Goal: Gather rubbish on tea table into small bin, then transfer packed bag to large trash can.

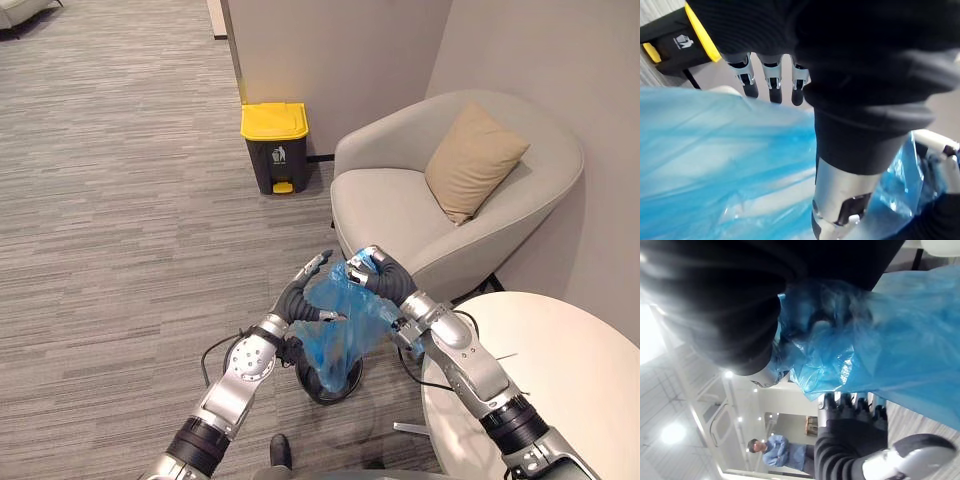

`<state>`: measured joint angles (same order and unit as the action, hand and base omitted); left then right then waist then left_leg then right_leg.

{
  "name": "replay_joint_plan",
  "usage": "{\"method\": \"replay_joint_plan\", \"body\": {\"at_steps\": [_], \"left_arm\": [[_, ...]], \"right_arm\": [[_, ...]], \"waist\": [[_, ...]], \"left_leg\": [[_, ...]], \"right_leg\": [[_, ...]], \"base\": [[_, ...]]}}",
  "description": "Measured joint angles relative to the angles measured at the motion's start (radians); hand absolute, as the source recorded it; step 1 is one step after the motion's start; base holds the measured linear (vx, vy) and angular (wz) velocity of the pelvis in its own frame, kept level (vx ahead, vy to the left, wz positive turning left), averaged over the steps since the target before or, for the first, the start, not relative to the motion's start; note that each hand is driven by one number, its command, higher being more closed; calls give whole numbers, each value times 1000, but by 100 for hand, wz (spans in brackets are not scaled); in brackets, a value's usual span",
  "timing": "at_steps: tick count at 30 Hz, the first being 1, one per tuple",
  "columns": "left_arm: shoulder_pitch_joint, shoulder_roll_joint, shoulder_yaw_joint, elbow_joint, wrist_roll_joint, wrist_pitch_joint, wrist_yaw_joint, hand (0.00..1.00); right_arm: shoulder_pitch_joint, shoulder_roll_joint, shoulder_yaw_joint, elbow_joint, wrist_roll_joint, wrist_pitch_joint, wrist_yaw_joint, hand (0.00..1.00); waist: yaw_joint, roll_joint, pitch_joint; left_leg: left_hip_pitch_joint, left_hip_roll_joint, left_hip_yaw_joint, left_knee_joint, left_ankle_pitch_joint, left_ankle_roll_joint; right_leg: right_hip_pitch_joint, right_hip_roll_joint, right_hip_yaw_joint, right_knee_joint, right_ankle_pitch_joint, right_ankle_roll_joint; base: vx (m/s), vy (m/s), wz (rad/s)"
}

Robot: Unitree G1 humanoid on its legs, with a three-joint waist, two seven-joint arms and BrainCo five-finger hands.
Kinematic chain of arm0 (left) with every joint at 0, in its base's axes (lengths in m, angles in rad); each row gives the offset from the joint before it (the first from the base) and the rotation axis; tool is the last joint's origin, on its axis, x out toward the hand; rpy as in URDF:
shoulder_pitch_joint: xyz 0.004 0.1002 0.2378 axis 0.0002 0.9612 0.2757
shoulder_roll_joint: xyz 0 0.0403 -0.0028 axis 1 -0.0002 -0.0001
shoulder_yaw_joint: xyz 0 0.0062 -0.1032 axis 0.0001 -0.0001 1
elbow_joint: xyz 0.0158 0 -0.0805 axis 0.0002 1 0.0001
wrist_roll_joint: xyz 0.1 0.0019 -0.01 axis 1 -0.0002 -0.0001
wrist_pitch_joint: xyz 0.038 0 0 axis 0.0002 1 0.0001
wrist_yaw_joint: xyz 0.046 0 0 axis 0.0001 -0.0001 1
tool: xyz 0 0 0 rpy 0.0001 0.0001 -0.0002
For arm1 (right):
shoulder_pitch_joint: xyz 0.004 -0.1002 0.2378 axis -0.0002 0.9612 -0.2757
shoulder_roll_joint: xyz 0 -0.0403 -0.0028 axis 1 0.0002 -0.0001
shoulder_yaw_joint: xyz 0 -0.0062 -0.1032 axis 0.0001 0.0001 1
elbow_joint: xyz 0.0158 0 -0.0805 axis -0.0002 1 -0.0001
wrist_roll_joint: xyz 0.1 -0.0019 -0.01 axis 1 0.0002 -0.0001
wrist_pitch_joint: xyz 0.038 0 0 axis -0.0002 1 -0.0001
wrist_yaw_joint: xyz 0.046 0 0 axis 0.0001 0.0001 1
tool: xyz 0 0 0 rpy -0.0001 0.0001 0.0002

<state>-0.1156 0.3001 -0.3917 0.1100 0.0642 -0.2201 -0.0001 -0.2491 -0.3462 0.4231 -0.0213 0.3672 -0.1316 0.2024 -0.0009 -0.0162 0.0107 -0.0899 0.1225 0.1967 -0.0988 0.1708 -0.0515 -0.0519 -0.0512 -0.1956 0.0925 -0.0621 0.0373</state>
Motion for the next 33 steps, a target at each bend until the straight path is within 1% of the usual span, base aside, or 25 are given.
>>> {"method": "replay_joint_plan", "body": {"at_steps": [2,7,12,19,22,24,28,33], "left_arm": [[-4,-1,-4,2,20,-2,0,0],[-31,-10,-41,26,64,-3,1,0],[-34,-43,-42,87,68,-6,1,0],[-33,-50,-51,156,106,-9,0,0],[-26,-54,-51,186,109,-8,0,0],[-16,-63,-49,212,121,-8,0,0],[-9,-74,-48,226,127,-7,0,0],[13,-84,-31,227,126,-7,1,0]], "right_arm": [[-23,2,28,-11,29,0,6,100],[-27,9,82,-82,96,1,38,100],[-28,14,95,-83,96,4,39,100],[-28,14,95,-81,91,6,33,100],[-30,14,92,-71,61,6,16,100],[-52,15,90,-27,50,6,14,100],[-80,17,85,1,27,10,5,100],[-102,47,85,1,25,16,-7,100]], "waist": [[-11,-2,-4],[-14,-5,-14],[-14,-7,-28],[-13,-8,-28],[-13,-9,-29],[-13,-10,-30],[-10,-10,-30],[-8,-10,-30]], "left_leg": [[0,1,0,-1,0,0],[6,1,1,-4,0,0],[10,1,1,-5,0,0],[12,1,0,-5,0,0],[12,1,0,-5,0,0],[12,1,-1,-5,0,0],[12,1,-3,-5,0,0],[13,1,-5,-5,0,0]], "right_leg": [[12,2,1,-16,9,1],[15,3,3,-27,14,2],[19,3,4,-27,14,2],[19,3,5,-30,14,2],[20,3,5,-30,14,2],[21,3,5,-29,15,3],[22,3,4,-29,15,3],[30,4,2,-30,15,3]], "base": [[0,0,0],[0,0,0],[0,0,0],[0,0,0],[0,0,0],[0,0,0],[0,0,0],[0,0,0]]}}
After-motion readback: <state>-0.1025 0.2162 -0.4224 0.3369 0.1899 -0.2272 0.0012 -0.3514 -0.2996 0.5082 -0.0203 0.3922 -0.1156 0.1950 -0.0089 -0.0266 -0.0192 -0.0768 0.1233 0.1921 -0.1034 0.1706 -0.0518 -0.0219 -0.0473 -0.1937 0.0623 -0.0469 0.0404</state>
